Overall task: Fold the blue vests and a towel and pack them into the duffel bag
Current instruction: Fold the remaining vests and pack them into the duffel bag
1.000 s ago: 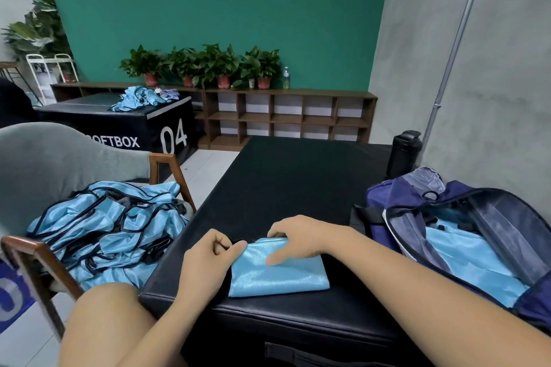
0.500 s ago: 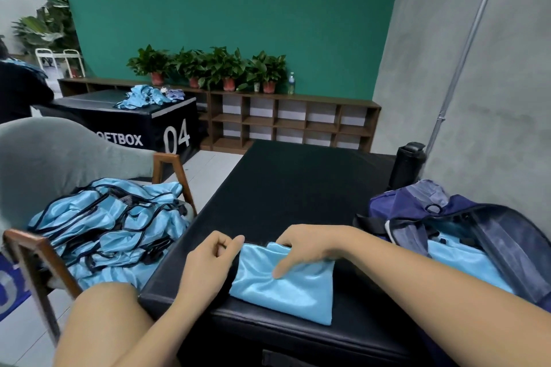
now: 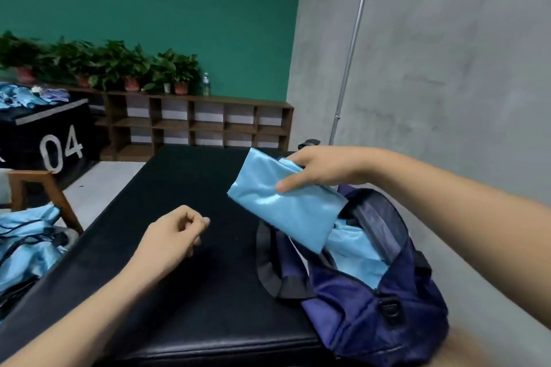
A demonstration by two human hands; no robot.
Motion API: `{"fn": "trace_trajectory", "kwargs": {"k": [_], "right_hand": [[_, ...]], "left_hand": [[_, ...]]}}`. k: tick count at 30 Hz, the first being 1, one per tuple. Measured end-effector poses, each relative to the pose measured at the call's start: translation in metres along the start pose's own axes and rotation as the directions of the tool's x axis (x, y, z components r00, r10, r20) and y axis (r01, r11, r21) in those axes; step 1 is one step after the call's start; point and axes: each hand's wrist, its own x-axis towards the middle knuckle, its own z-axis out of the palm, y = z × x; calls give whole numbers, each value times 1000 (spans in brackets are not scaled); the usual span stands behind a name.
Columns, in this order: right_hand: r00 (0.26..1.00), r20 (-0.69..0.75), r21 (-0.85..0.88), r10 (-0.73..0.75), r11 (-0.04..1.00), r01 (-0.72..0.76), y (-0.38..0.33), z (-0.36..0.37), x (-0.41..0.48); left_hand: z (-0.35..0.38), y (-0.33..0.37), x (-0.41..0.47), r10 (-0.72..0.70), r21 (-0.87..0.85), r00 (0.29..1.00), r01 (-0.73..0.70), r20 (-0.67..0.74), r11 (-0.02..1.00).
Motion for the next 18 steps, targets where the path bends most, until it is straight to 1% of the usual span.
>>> {"fn": "trace_trajectory", "kwargs": {"k": [5,9,11,14,17,18], "right_hand": [[988,-69,-47,139,989,-142,44,-42,-29],[964,-139,-217,227,943,-254,77,-56,-32],[957,-152,-261,249,923,-282,90,-57,-33],[956,-88,-296,281,908,-295,105,-48,-32],[954,2,-338,299,898,-281,117,-35,-26],[949,36,-341,314,896,-284,119,-33,-25]], "left_hand": [[54,66,19,173,30,978,-178,115,984],[94,100,29,294,53,942,-306,160,951],[112,111,27,370,40,907,-385,204,922],[131,118,18,482,43,843,-505,238,862],[138,120,15,561,49,798,-583,219,811],[139,121,14,576,41,783,-600,237,799]]}}
